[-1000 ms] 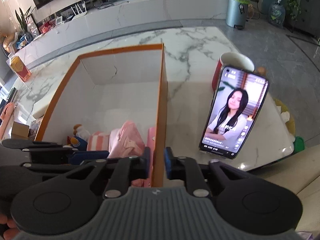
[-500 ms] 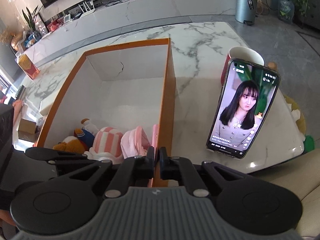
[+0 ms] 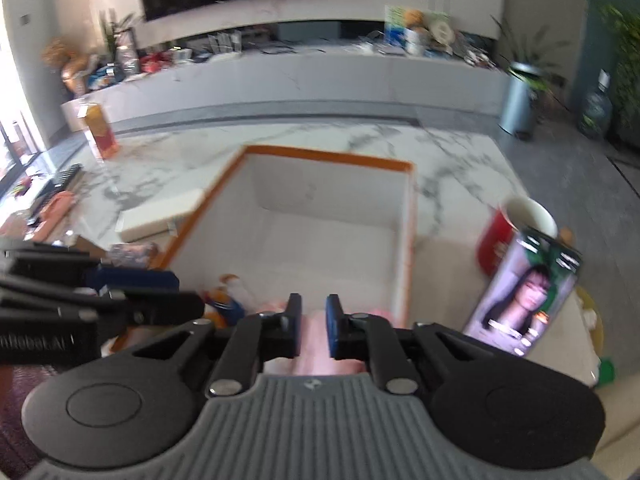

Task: Organize objects
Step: 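Move both tools back to the table toward the remaining items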

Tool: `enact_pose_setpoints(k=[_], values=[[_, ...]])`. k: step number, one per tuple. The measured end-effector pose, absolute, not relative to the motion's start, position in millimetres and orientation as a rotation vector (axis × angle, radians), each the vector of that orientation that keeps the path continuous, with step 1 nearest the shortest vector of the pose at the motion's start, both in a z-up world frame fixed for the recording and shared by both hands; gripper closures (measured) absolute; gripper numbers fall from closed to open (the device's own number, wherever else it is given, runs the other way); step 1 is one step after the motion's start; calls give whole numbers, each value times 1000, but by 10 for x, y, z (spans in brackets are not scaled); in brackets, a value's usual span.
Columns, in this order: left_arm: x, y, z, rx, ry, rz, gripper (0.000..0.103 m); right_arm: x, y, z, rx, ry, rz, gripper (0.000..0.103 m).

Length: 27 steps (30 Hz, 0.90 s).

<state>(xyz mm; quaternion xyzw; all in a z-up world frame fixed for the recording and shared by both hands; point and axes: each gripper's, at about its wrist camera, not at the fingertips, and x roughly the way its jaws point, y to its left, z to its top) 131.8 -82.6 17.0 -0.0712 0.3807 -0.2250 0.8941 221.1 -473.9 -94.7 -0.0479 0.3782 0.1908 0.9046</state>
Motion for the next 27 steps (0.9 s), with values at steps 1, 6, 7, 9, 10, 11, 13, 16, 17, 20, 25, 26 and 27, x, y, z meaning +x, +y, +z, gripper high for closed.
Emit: enact_pose_setpoints(k=[1,6,7,9,10,11,13,16,17,20,25,26,27], values=[[1288,-716,199,-136,781,-439,65,2198,-4649,-933,-109,774,422,70],[1217,-145,224,-112,775,-279,53,2181,-4170,-893,-165,759,554,70],[1219,-49,220,-114,778,-238,51,2190,-4080,-892,-176,760,571,70],[1222,160,197,-126,786,-164,46,2220,-3883,-890,-210,762,601,67],[1242,273,183,-144,792,-125,45,2232,-3776,-900,-230,766,614,65],[1252,377,157,-167,795,-92,40,2252,-3672,-917,-250,772,627,64],[1275,596,92,-221,802,-32,30,2314,-3476,-965,-284,793,654,64],[1354,875,-51,-286,841,31,21,2428,-3219,-1068,-323,832,691,62],[1377,957,-105,-316,859,52,21,2475,-3141,-1107,-336,845,701,61],[1436,1153,-286,-402,897,74,18,2604,-2930,-1210,-393,872,711,53],[1558,1288,-539,-462,941,64,17,2954,-2670,-1408,-483,941,724,41],[1584,1311,-574,-476,946,59,17,3039,-2623,-1453,-499,959,725,41],[1604,1332,-601,-492,948,51,17,3120,-2574,-1493,-513,976,724,41]])
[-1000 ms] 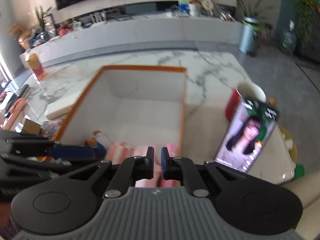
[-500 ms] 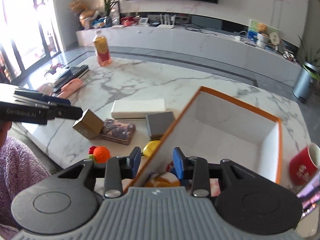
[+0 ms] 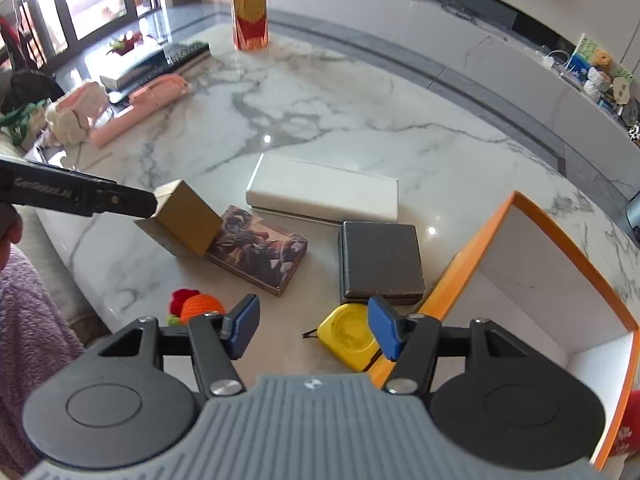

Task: Organize objects
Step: 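Move both tools back to the table toward the remaining items, then grasp the small cardboard box with the left tool while the right tool grasps the dark grey case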

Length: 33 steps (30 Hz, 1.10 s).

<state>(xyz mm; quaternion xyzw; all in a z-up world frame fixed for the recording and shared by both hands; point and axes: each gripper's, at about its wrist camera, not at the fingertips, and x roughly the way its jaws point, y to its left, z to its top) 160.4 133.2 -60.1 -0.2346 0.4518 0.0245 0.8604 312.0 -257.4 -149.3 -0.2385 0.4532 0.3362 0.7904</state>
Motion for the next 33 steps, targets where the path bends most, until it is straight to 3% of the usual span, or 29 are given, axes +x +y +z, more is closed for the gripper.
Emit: enact_pose_setpoints(k=[3,17,25,27,30,33], values=[[1662,1375,-662,-520,954,31,17,3369,-2439,-1626,-559,1020,710,36],[1784,1461,-835,-551,953,21,25,3902,-1975,-2238,-817,1149,601,30],[1813,1481,-948,-579,978,-5,27,4094,-1908,-2340,-861,1196,588,14],[1809,1481,-956,-580,974,1,30,4150,-1904,-2362,-849,1219,585,14],[1804,1498,-976,-582,967,2,32,4211,-1919,-2369,-818,1242,562,25],[1802,1503,-981,-579,959,-1,32,4193,-1937,-2341,-785,1252,575,26]])
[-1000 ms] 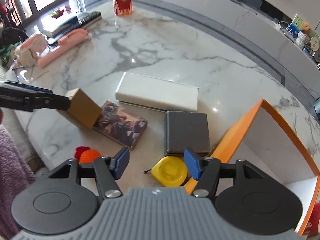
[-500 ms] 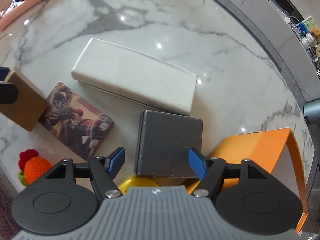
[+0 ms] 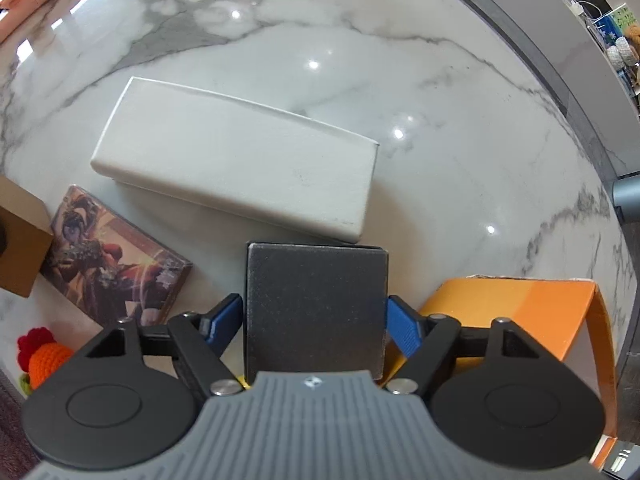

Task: Organize objects
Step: 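Grasp the small cardboard box with the left tool while the right tool grasps the dark grey case, then carry the cardboard box and grey case over the orange box with both tools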

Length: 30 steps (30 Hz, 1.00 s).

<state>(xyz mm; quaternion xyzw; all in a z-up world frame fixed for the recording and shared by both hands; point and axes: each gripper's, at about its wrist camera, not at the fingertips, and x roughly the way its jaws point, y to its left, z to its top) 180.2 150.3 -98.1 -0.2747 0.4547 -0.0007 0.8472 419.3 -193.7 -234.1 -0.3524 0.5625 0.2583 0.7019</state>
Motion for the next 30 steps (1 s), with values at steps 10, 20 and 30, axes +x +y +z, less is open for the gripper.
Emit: enact_pose_setpoints(k=[10,20,30], values=[[1721,1504,-933,-559,932,5,33,3847,-1988,-1723,-680,1145,646,26],[1584,1278,-348,-507,807,-43,33,3555,-2715,-789,-497,1057,636,26],[1939,291,359,-355,708,-269,33,3652,-3881,-1015,-392,1123,380,26]])
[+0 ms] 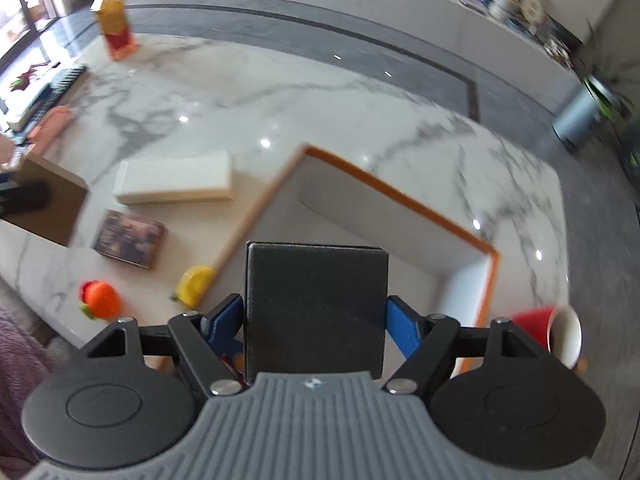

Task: Organize objects
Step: 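Carry the cardboard box and grey case over the orange box with both tools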

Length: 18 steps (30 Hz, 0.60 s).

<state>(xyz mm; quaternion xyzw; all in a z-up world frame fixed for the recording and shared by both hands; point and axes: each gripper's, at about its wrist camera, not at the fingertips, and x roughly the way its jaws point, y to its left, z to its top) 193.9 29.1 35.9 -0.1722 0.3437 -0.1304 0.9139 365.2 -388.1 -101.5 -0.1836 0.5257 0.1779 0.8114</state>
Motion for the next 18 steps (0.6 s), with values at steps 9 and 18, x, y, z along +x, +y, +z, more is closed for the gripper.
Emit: enact_pose_setpoints(k=[9,18], values=[[2465,-698,362,-206,765,-369,33,4008,-4235,-1680,-269,1213,286,26],[2668,-919,209,-146,810,-346,33,4068,-4076,-2016,-406,1227,214,25]])
